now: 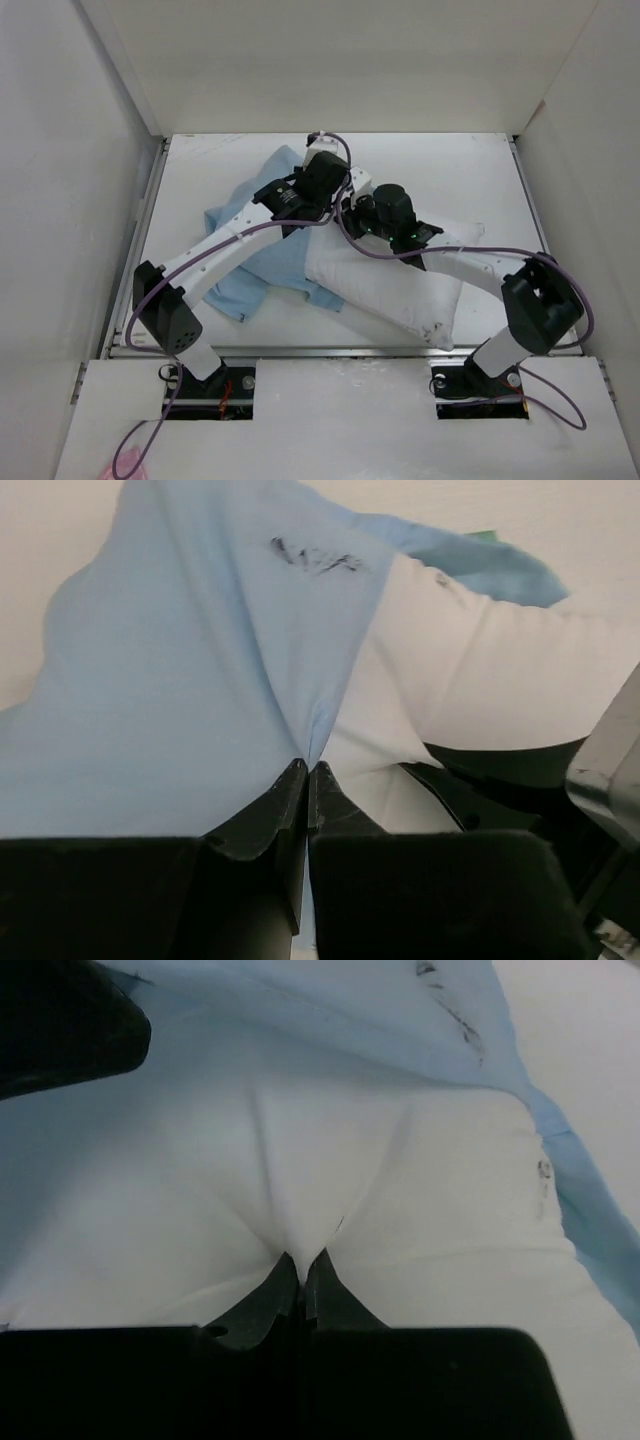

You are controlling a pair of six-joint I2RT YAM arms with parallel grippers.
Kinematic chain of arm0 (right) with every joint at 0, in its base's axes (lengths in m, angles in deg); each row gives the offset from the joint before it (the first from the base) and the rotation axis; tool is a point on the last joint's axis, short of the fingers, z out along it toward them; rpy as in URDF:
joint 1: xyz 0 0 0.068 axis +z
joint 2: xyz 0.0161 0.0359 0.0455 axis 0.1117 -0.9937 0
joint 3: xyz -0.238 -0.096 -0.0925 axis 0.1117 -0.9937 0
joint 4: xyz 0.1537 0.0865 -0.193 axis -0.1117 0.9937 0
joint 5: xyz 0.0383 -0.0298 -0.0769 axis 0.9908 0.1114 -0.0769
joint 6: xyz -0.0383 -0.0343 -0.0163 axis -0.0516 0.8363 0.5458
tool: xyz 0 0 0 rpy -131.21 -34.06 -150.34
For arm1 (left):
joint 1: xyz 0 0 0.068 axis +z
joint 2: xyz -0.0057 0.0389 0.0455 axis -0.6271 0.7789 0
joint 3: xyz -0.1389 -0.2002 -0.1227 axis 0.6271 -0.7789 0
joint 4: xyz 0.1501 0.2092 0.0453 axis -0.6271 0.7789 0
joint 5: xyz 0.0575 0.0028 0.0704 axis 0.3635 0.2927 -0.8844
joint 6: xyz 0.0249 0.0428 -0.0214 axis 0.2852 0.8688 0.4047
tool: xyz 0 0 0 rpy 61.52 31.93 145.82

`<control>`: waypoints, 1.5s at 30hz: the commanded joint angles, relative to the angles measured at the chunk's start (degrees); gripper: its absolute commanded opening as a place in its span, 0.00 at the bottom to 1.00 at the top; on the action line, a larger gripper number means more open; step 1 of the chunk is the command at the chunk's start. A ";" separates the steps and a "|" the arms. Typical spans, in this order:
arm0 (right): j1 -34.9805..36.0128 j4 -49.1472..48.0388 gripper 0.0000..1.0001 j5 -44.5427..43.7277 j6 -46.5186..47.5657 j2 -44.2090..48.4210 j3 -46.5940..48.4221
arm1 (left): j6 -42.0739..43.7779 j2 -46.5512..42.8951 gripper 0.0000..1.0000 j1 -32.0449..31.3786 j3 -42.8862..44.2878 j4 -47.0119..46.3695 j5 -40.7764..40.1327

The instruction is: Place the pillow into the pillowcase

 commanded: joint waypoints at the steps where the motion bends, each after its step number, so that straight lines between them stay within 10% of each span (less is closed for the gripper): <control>1: 0.63 -10.29 0.00 -2.75 -4.65 5.22 -1.13 | 6.09 -3.39 0.00 -2.04 4.19 -7.74 8.67; 8: 0.63 -40.68 0.00 -23.59 -18.02 23.80 -15.89 | 9.43 1.44 0.00 -6.51 16.32 -8.44 23.15; 17: 0.63 -67.36 0.00 -45.70 -29.02 13.10 -23.46 | 6.98 5.50 0.00 -19.26 18.30 -4.57 31.53; 28: -1.56 -52.72 0.00 -65.18 -44.03 13.18 -23.99 | -2.69 -2.87 0.00 -20.94 -18.19 -20.27 46.89; 45: -12.19 -41.89 0.06 -50.34 -52.67 11.07 -25.57 | 2.67 0.57 0.00 -20.94 -13.82 -27.25 67.40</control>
